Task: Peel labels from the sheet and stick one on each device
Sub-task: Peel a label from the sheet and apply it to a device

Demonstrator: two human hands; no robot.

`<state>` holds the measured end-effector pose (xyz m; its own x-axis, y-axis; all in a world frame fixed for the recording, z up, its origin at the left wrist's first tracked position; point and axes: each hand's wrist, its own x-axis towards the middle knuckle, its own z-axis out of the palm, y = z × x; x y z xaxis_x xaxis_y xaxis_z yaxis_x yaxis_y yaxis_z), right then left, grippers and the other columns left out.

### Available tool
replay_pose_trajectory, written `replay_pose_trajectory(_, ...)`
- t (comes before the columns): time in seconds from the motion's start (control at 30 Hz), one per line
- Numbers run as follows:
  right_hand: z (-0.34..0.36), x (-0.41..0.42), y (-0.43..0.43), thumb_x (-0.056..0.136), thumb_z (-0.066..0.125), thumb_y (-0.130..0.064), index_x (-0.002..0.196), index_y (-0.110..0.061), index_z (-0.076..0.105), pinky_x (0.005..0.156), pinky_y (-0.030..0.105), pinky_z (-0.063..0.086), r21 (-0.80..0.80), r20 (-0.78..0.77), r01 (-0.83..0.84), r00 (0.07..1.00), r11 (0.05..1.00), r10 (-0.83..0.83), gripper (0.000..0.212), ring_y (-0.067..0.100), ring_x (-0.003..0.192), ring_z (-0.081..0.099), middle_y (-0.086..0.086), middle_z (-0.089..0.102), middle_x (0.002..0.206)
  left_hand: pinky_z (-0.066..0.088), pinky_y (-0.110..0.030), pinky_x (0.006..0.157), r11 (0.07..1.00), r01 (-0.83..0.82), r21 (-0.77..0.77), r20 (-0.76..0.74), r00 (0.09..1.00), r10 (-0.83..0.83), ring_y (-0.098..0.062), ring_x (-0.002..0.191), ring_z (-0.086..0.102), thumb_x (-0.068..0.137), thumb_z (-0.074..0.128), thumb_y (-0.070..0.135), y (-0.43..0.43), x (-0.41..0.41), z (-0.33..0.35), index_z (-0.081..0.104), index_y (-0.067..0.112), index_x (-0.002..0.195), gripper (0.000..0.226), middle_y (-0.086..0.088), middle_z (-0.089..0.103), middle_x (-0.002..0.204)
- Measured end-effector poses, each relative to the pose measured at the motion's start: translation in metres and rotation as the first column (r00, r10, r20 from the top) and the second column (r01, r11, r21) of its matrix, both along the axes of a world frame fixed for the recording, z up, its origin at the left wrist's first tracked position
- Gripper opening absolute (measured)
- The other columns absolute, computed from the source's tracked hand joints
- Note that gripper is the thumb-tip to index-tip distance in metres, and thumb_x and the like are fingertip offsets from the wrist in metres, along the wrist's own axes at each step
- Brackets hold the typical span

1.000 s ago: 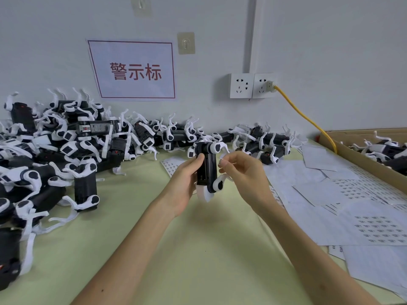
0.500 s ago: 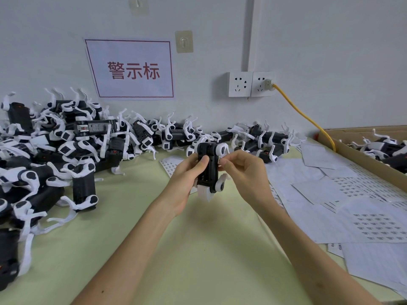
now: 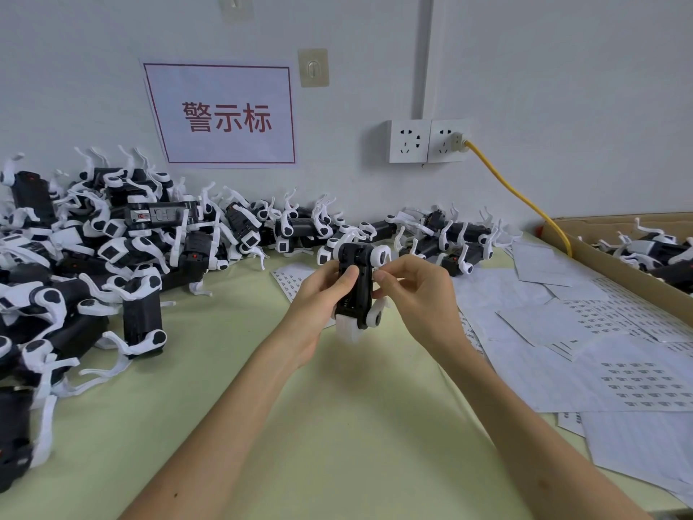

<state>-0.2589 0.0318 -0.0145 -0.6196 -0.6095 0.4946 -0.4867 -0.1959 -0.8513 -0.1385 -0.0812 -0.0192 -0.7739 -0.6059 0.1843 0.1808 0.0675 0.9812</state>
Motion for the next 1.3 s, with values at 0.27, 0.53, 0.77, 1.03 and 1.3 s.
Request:
replay_pose_trajectory(0.27, -0.001, 0.0, 0.0, 0.093, 0.072, -0.008, 0.077, -0.017, 0.071, 0.066, 0.021, 0.054, 0.003, 0.01, 0.009, 1.0, 1.0, -0.009, 0.018, 0.013, 0.07, 0.075, -0.005, 0.074, 0.072, 0.045, -0.044, 0.112, 1.0, -0.023, -0.007, 0.013, 1.0, 0.023, -0.022, 0.119, 0.068, 0.105, 0.055, 0.031, 0.0, 0.0, 0.0, 0.064, 0.016, 0.128, 0.029, -0.003, 0.073, 0.126)
replay_pose_trajectory(0.53, -0.002, 0.0, -0.001, 0.092, 0.074, -0.011, 0.076, -0.015, 0.075, 0.067, 0.015, 0.051, -0.005, 0.124, -0.03, 0.992, 1.0, 0.03, 0.017, 0.007, 0.069, 0.069, -0.004, 0.074, 0.071, 0.048, -0.029, 0.1, 0.999, -0.018, -0.033, -0.002, 1.0, 0.018, -0.01, 0.11, 0.067, 0.105, 0.056, 0.027, 0.001, 0.003, 0.0, 0.066, 0.015, 0.126, 0.026, -0.001, 0.073, 0.118)
replay_pose_trajectory(0.77, -0.002, -0.004, -0.002, 0.087, 0.08, -0.014, 0.068, -0.02, 0.076, 0.066, 0.01, 0.048, -0.045, 0.349, -0.1, 0.931, 0.994, 0.109, 0.019, 0.001, 0.069, 0.066, -0.004, 0.076, 0.074, 0.044, -0.038, 0.111, 0.996, -0.002, -0.084, -0.005, 1.0, 0.002, -0.021, 0.123, 0.063, 0.105, 0.056, 0.02, 0.0, 0.004, 0.0, 0.066, 0.017, 0.128, 0.025, -0.007, 0.07, 0.127)
replay_pose_trajectory(1.03, 0.001, -0.003, 0.0, 0.072, 0.082, -0.036, 0.065, -0.014, 0.061, 0.069, 0.024, 0.037, -0.061, 0.497, -0.274, 0.826, 0.96, 0.267, 0.031, 0.016, 0.068, 0.048, 0.007, 0.059, 0.076, 0.052, -0.03, 0.092, 0.973, 0.146, 0.182, -0.081, 0.988, -0.133, -0.018, 0.103, 0.067, 0.093, 0.061, 0.039, 0.006, 0.004, 0.005, 0.071, 0.017, 0.12, 0.037, -0.004, 0.073, 0.113)
replay_pose_trajectory(1.3, 0.004, 0.003, 0.001, 0.094, 0.068, -0.026, 0.08, -0.011, 0.056, 0.067, 0.023, 0.049, -0.126, 0.506, -0.402, 0.76, 0.907, 0.407, 0.024, 0.017, 0.069, 0.051, 0.003, 0.052, 0.075, 0.056, -0.021, 0.076, 0.906, 0.241, 0.347, -0.139, 0.969, -0.204, -0.01, 0.098, 0.07, 0.096, 0.053, 0.042, 0.013, 0.004, 0.009, 0.076, 0.021, 0.116, 0.037, -0.001, 0.074, 0.11)
